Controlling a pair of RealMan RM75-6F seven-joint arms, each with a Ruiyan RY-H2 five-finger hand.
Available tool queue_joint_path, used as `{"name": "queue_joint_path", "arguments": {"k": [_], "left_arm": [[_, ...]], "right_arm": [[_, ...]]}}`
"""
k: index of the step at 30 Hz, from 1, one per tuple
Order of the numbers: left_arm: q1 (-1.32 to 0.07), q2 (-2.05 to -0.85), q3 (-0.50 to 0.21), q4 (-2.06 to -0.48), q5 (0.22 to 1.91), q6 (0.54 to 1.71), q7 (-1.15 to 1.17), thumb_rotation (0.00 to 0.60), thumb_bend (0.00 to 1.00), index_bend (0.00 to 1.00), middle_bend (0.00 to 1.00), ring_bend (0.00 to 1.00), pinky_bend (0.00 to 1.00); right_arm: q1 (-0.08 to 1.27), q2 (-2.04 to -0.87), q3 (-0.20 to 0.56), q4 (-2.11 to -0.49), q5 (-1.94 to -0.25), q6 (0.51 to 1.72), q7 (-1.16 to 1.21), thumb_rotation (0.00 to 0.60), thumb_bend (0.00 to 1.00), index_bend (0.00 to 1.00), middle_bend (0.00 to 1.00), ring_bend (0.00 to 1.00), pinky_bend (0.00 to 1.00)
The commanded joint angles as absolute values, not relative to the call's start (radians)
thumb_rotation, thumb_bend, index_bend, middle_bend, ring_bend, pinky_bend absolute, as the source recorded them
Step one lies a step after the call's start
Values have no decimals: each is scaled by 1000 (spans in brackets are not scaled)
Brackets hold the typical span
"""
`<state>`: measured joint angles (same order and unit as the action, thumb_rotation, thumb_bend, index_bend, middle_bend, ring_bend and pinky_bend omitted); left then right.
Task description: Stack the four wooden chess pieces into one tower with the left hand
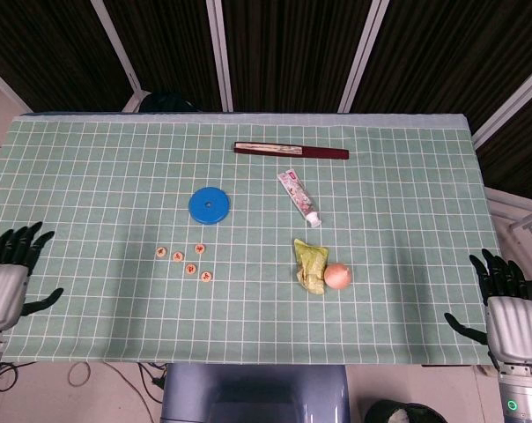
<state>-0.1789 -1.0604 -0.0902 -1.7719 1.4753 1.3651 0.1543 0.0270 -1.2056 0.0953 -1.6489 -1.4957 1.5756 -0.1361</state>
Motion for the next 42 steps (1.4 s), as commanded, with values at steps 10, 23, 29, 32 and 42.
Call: {"name": "queue_joint_path", "arguments": {"k": [10, 23, 29, 32, 42], "left_arm": [[-580, -1224, -173, -1859, 1138, 907, 552, 600, 206, 229, 0, 0, 0], [-715, -1472, -141, -1719, 949, 944, 743, 600, 236, 311, 0, 0, 0], [-748, -1525, -131, -1697, 923, 968, 776, 600, 236, 335, 0, 0, 0], [-765, -1546, -118, -1683, 907, 976, 806, 600, 236, 350, 0, 0, 0], [-797, -1619, -94, -1613, 872, 1004, 845, 600, 238, 403, 0, 0, 0]], "right_arm": [[29, -1205, 103, -1653, -1476, 1567, -133, 600, 233, 81, 13, 0, 0], [28, -1200, 109, -1656, -1464, 1566, -121, 600, 233, 81, 13, 0, 0], [29, -1199, 110, -1658, -1461, 1562, -120, 600, 232, 81, 13, 0, 0], [29, -1198, 111, -1659, -1460, 1562, -117, 600, 232, 81, 13, 0, 0], [29, -1194, 114, -1661, -1453, 1560, -111, 600, 233, 81, 13, 0, 0]]}}
